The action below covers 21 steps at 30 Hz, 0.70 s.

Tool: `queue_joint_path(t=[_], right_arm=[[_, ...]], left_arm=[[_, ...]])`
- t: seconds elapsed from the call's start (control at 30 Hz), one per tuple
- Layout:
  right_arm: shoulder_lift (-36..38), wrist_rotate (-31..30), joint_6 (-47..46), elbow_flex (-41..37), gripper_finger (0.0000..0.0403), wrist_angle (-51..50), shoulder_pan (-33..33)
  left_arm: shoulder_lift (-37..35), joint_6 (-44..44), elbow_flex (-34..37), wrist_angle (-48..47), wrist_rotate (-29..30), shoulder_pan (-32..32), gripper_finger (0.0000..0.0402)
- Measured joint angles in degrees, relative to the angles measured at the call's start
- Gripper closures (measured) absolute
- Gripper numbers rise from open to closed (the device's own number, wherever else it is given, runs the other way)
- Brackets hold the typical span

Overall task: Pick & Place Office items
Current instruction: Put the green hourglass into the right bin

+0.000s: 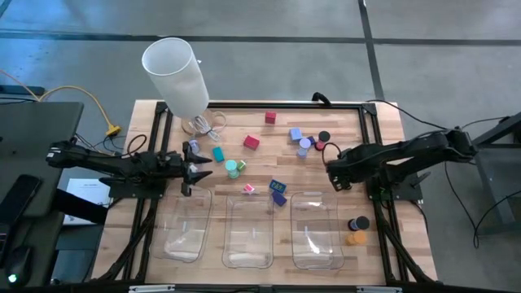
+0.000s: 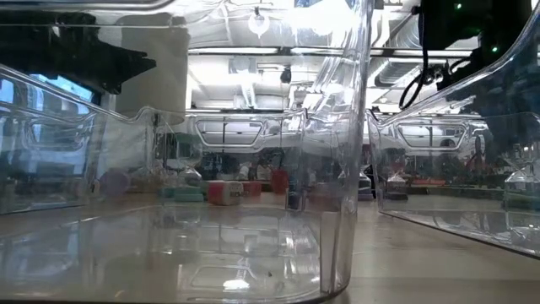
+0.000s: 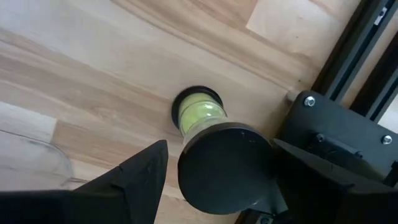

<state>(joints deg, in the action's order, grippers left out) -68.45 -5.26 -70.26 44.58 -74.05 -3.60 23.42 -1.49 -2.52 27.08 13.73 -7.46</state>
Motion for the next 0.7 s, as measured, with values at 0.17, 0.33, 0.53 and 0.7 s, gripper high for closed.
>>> queue_joint_path(t=[0.17, 0.33, 0.53, 0.7], right_arm=[[-2.32, 1.02, 0.06, 0.0, 0.0147, 0.43, 0.0], [-3.13, 0.97, 1.63, 0.0, 0.0177, 2.11, 0.0], [-3.14, 0.54, 2.62, 0.04, 0.0206, 2.4, 0.0], [-3.14, -0.68, 3.6, 0.04, 0.0203, 2.46, -0.01]], left_arm=[[1.18, -0.31, 0.0, 0.23, -0.02, 0.0, 0.0214], [1.22, -0.39, 0.0, 0.25, -0.01, 0.0, 0.0214], [1.22, -0.46, 0.0, 0.25, -0.02, 0.0, 0.0214], [1.22, -0.46, 0.0, 0.25, -0.02, 0.0, 0.0214]])
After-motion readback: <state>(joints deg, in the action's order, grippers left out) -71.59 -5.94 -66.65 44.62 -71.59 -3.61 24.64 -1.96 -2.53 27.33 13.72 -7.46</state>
